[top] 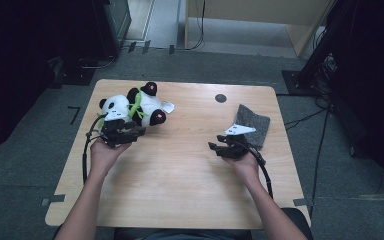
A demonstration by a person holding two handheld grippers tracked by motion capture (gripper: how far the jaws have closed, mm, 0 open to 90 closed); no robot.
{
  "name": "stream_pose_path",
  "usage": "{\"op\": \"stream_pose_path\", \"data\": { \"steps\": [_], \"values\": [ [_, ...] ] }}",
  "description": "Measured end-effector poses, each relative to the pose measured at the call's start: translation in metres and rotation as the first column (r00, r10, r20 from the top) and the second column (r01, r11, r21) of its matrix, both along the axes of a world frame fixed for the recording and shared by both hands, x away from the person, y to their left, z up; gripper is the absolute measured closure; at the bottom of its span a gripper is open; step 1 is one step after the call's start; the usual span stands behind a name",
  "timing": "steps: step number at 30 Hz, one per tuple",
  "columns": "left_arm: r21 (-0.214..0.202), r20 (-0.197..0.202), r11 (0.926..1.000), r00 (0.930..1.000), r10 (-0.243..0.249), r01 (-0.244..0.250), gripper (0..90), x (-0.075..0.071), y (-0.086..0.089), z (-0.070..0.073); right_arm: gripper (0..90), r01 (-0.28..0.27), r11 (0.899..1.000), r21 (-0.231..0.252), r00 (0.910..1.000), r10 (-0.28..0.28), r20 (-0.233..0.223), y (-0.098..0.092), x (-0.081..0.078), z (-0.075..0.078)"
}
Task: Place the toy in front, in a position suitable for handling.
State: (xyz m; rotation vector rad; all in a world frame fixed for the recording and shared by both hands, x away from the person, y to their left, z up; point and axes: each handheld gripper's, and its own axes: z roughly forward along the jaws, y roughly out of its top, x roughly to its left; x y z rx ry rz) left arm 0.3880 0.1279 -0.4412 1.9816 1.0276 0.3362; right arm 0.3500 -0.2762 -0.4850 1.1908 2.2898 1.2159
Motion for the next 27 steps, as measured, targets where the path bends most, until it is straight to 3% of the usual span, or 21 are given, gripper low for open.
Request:
{"op": "stream_pose_path", "data": {
  "steps": [1, 5, 11, 17, 22, 27],
  "values": [
    [0.014, 0.011, 0.9999, 0.9999, 0.008, -0.009, 44.9, 0.001, 0.001, 0.004, 50.9, -0.004, 1.000, -0.002, 1.0000, 0.004, -0.004, 0.001, 0.001, -0.002],
    [0.004, 0.017, 0.9999, 0.9997, 0.015, -0.015, 44.8, 0.005, 0.003, 0.010, 50.9, -0.010, 1.000, -0.011, 0.9999, 0.010, -0.014, 0.002, 0.001, -0.004],
    [0.041, 0.034, 0.9985, 0.9988, 0.035, -0.037, 44.1, 0.016, 0.005, 0.018, 50.9, -0.017, 1.000, -0.024, 0.9997, 0.016, -0.019, 0.004, 0.001, -0.004],
    [0.030, 0.053, 0.9968, 0.9959, 0.073, -0.074, 43.2, 0.027, 0.014, 0.023, 50.9, -0.017, 0.999, -0.028, 0.9996, 0.016, -0.025, 0.003, 0.001, -0.004],
    [0.024, 0.043, 0.9951, 0.9946, 0.094, -0.095, 43.2, 0.037, 0.018, 0.021, 51.0, -0.018, 0.999, -0.034, 0.9993, 0.017, -0.033, 0.003, 0.001, -0.004],
    [0.011, 0.034, 0.9960, 0.9955, 0.088, -0.088, 47.9, 0.046, 0.013, 0.010, 51.1, -0.022, 0.999, -0.041, 0.9992, 0.021, -0.034, 0.004, 0.000, -0.004]
  ]
}}
